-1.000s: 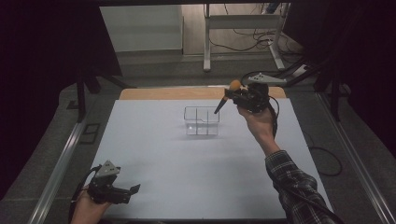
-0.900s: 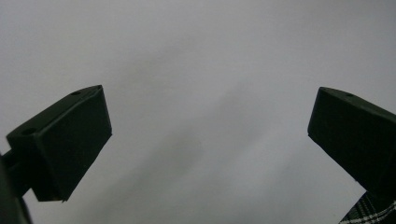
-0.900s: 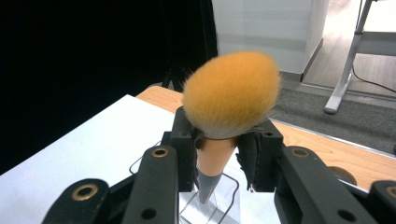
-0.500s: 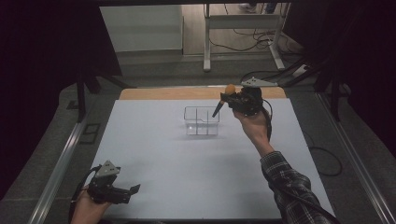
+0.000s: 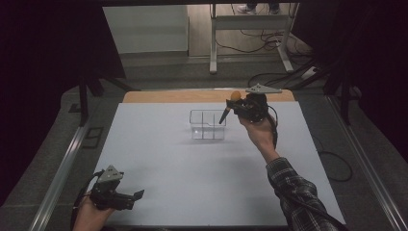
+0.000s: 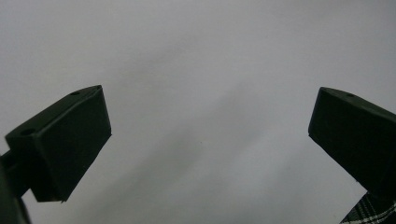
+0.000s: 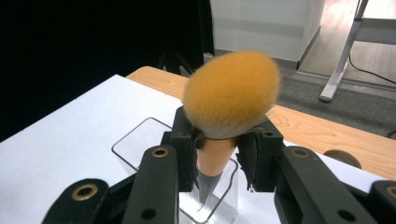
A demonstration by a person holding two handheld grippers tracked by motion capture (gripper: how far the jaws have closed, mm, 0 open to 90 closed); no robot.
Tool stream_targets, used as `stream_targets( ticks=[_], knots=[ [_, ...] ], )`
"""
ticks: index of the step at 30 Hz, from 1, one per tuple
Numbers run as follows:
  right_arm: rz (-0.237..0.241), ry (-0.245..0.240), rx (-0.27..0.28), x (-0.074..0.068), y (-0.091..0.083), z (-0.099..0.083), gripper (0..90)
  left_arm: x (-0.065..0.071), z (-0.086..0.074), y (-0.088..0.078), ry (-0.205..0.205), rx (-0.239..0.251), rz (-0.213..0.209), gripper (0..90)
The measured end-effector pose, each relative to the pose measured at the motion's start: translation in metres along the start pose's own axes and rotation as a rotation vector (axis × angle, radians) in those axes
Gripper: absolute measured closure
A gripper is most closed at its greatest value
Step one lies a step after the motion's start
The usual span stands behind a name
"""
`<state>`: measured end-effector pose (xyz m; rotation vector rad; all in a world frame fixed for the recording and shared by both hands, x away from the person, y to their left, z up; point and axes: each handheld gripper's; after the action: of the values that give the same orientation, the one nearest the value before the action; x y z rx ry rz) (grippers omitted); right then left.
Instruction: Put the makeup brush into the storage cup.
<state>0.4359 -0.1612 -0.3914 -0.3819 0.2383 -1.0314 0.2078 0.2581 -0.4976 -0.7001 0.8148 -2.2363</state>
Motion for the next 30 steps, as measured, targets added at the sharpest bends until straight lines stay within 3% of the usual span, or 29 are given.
stream_targets(
  ticks=[25, 26, 28, 30],
  knots=[
    [-0.002, -0.015, -0.058, -0.005, 0.020, -0.025, 68.1, 0.000, 0.000, 0.000, 0.000, -0.001, -0.002, 0.0],
    [-0.008, -0.015, -0.064, -0.005, 0.021, -0.025, 66.4, 0.000, 0.000, 0.000, 0.000, -0.001, -0.001, 0.0],
    [0.025, -0.002, -0.059, -0.003, 0.023, -0.024, 40.3, 0.000, 0.000, 0.000, 0.000, -0.001, -0.001, 0.0],
    [0.051, 0.001, -0.059, -0.002, 0.025, -0.022, 21.3, 0.000, 0.000, 0.000, 0.001, -0.001, -0.001, 0.0]
  ],
)
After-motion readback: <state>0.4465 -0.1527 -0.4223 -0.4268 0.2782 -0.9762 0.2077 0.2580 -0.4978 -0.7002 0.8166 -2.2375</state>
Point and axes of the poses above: each handheld gripper's, and its own axes: y roughly forward along the jaws, z roughly out of its top, x roughly to its right, and after that the axes turned 12 degrees about -z, right-handed
